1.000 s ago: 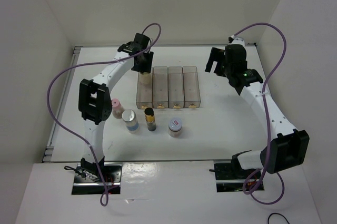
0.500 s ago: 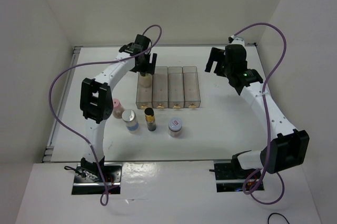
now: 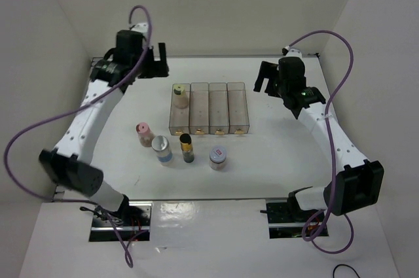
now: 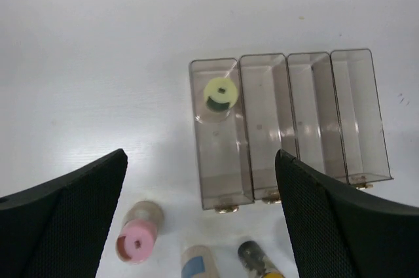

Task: Organize the condiment bottles

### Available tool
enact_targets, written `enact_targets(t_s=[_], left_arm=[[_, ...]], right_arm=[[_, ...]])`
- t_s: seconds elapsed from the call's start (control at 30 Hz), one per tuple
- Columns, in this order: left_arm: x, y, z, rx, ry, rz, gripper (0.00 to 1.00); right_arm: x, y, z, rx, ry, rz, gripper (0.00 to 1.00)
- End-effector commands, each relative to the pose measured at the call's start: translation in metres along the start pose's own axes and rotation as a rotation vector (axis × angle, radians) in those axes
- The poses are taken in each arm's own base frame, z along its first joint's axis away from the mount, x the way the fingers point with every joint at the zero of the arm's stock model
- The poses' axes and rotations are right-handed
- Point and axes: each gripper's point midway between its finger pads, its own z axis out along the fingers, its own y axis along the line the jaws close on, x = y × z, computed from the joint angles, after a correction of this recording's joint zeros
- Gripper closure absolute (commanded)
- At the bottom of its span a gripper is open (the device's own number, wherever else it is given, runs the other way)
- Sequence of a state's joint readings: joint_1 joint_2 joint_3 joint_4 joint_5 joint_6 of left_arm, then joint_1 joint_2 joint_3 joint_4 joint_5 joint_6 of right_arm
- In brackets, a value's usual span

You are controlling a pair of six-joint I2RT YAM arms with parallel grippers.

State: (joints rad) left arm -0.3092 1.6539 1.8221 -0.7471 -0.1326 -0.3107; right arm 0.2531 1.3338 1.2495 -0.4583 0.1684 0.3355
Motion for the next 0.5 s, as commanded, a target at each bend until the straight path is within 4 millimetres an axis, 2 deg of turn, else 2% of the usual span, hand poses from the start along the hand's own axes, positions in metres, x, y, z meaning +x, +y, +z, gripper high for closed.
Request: enact_targets(t_s=[0.0, 0.1, 0.13, 0.3, 0.47], left_arm=[[0.047, 0.048, -0.016, -0.108, 0.076, -0.111, 0.01], [0.084, 0.073, -0.021, -0.158, 0.138, -0.174, 0.01], [0.11, 0.08, -0.018, -0.181, 0.194, -0.192, 0.01], [0.152, 0.098, -0.019, -0.224, 0.254, -0.226, 0.01], [0.18, 0.104, -0.005, -0.236, 0.312, -0.232, 0.01]], right_arm=[[-0.003, 0.01, -0.006, -0.041, -0.024, -0.007, 0.01], [0.001, 0.012, -0.006, -0.06, -0.018, -0.007, 0.01], [0.001, 0.018, -0.007, -0.081, -0.021, -0.01, 0.01], [0.006, 0.02, -0.006, -0.098, -0.004, -0.012, 0.01], [0.007, 0.021, -0.011, -0.111, -0.009, -0.011, 0.01]])
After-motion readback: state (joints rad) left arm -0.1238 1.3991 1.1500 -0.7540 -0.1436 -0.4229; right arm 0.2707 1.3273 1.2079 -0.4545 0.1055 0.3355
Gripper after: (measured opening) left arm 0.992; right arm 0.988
